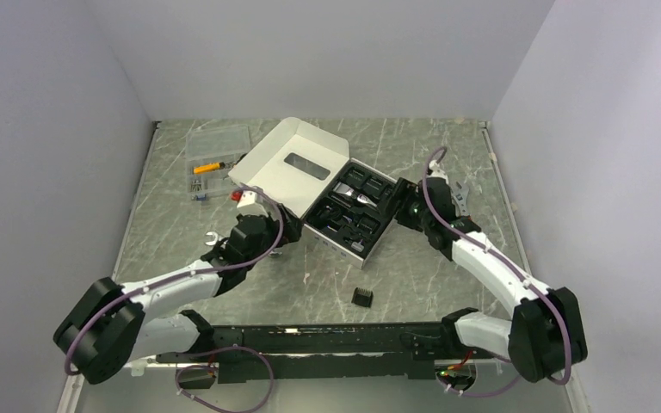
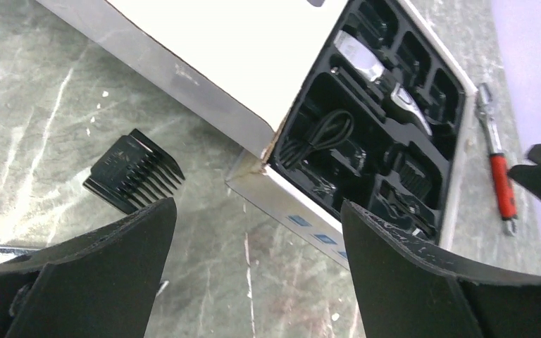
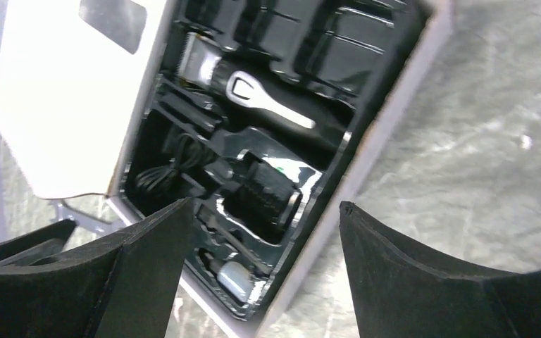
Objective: Sort the hair-cutting tools
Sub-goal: Adjust the haircut tool in the storage box.
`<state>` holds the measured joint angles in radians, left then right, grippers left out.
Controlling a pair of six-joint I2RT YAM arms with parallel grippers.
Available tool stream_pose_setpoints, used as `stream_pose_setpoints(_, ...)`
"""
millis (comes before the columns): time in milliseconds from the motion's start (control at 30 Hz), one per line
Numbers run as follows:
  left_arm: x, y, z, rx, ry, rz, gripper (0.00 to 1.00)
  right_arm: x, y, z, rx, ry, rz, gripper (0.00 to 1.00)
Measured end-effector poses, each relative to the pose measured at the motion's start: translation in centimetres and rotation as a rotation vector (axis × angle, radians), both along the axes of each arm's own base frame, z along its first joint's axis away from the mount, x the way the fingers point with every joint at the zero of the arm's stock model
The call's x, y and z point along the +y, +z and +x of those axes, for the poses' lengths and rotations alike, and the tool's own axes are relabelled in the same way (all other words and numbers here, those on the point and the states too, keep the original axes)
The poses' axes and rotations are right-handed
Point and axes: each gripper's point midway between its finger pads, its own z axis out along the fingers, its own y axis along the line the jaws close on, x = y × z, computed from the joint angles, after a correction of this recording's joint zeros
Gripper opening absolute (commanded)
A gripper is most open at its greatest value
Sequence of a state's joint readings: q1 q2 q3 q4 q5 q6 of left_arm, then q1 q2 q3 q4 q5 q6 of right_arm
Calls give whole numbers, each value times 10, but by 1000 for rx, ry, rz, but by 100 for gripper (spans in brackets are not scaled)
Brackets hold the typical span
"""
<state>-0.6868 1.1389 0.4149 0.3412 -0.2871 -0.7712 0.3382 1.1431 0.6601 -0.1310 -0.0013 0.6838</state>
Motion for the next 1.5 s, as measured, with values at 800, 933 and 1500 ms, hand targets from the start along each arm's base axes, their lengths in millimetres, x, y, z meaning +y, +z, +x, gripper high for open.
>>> stream_pose_setpoints(800,-41,-3,9,-114,-88,59,88,64,-47,2,285,95,-89,78)
stream_pose_setpoints(933,-41,-11,2,-116,-102,65,88,67,-51,2,296,71,-90,79)
stream_pose_setpoints(1500,-40,-22,-8,-120,-123,63,86,73,-68,11,330,-88,-20,74)
